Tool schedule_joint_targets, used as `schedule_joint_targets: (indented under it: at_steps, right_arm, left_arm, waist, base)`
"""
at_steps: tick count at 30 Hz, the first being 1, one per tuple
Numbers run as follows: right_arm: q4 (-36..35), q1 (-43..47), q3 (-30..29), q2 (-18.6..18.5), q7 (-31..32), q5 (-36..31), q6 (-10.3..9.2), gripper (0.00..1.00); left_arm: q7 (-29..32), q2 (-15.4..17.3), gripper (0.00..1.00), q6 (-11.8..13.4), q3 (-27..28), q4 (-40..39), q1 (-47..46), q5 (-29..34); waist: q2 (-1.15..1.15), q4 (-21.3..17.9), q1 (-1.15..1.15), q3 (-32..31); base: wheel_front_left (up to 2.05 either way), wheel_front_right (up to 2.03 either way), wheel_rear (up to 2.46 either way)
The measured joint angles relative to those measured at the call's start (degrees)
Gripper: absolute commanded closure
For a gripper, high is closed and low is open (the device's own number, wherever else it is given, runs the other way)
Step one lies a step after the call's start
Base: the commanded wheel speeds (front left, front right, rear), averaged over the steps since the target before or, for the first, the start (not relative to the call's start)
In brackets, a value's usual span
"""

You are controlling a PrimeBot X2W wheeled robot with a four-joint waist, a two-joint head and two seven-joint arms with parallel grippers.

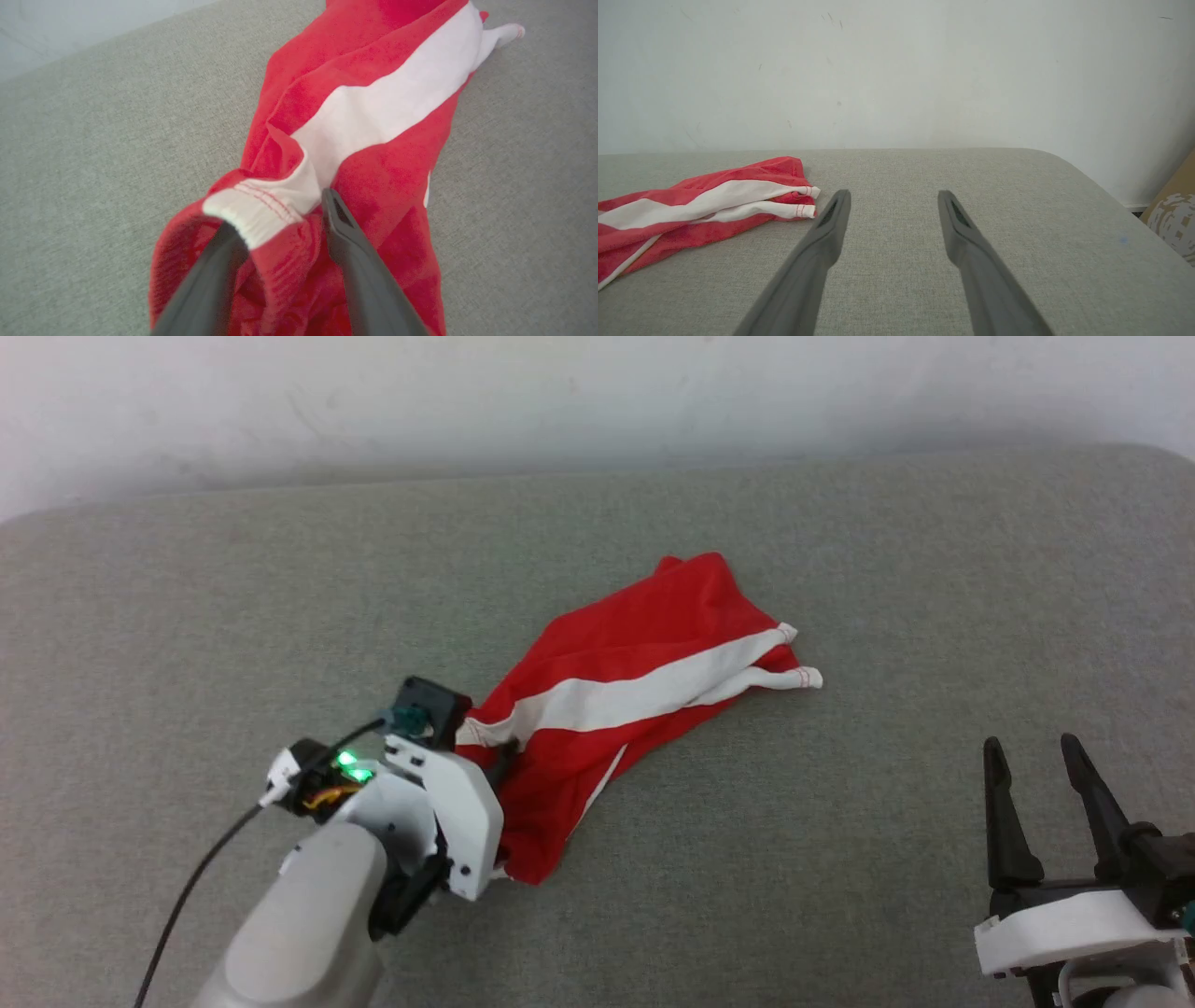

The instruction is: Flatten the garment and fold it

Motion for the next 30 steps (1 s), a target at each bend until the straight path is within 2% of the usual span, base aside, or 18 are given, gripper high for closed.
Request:
schedule_joint_targets:
  at_steps: [7, 12, 17, 21, 23, 24, 25, 30]
  right_arm:
    - [2.0, -0.7, 0.1, 0.0, -0.6, 0.0, 0.0, 0.0]
    - [2.7, -1.0, 1.0, 0.0, -0.9, 0.0, 0.0, 0.0]
    - [3.1, -2.7, 2.8, 0.0, -1.0, 0.2, 0.0, 0.0]
    - [3.4, -4.0, 4.2, 0.0, -1.1, 0.4, 0.0, 0.0]
    - [3.8, -4.4, 4.8, 0.0, -1.1, 0.5, 0.0, 0.0]
    - [4.1, -4.5, 5.1, 0.0, -1.3, 0.5, 0.0, 0.0]
    - [4.3, -4.6, 5.4, 0.0, -1.4, 0.6, 0.0, 0.0]
    - [5.5, -4.8, 5.6, 0.0, -1.4, 0.9, 0.0, 0.0]
  left_arm:
    - [-5.4, 1.5, 1.0, 0.4, 5.1, -6.7, -1.7, -3.6]
    - [-6.1, 3.8, 1.0, 3.2, 9.9, -9.2, -2.3, -5.5]
    - [-5.2, 6.5, 1.0, 5.7, 14.1, -5.4, -5.3, -6.6]
    - [-6.1, 7.8, 1.0, 8.0, 16.5, 0.8, -9.3, -6.5]
    - [-6.1, 8.2, 0.98, 8.3, 16.9, 4.9, -11.0, -6.4]
    - [-5.4, 8.3, 0.57, 8.3, 16.7, 7.0, -11.6, -6.4]
    - [-5.2, 8.3, 0.0, 8.4, 16.7, 9.0, -11.8, -6.4]
    - [-7.5, 8.0, 0.0, 9.7, 16.1, 15.7, -12.8, -5.4]
  waist:
    - [0.0, -1.7, 0.0, 0.7]
    - [0.0, -2.3, -0.02, 0.0]
    - [0.0, -3.4, -0.01, 1.2]
    - [0.0, -4.3, -0.01, 2.9]
    - [0.0, -4.8, -0.01, 3.8]
    - [0.0, -5.0, -0.01, 4.2]
    - [0.0, -5.2, -0.01, 4.6]
    - [0.0, -5.6, 0.0, 5.6]
  base:
    - [0.0, 0.0, 0.0]
    - [0.0, 0.0, 0.0]
    - [0.0, 0.0, 0.0]
    - [0.0, 0.0, 0.0]
    - [0.0, 0.0, 0.0]
    - [0.0, 0.0, 0.0]
    - [0.0, 0.0, 0.0]
    - [0.0, 0.0, 0.0]
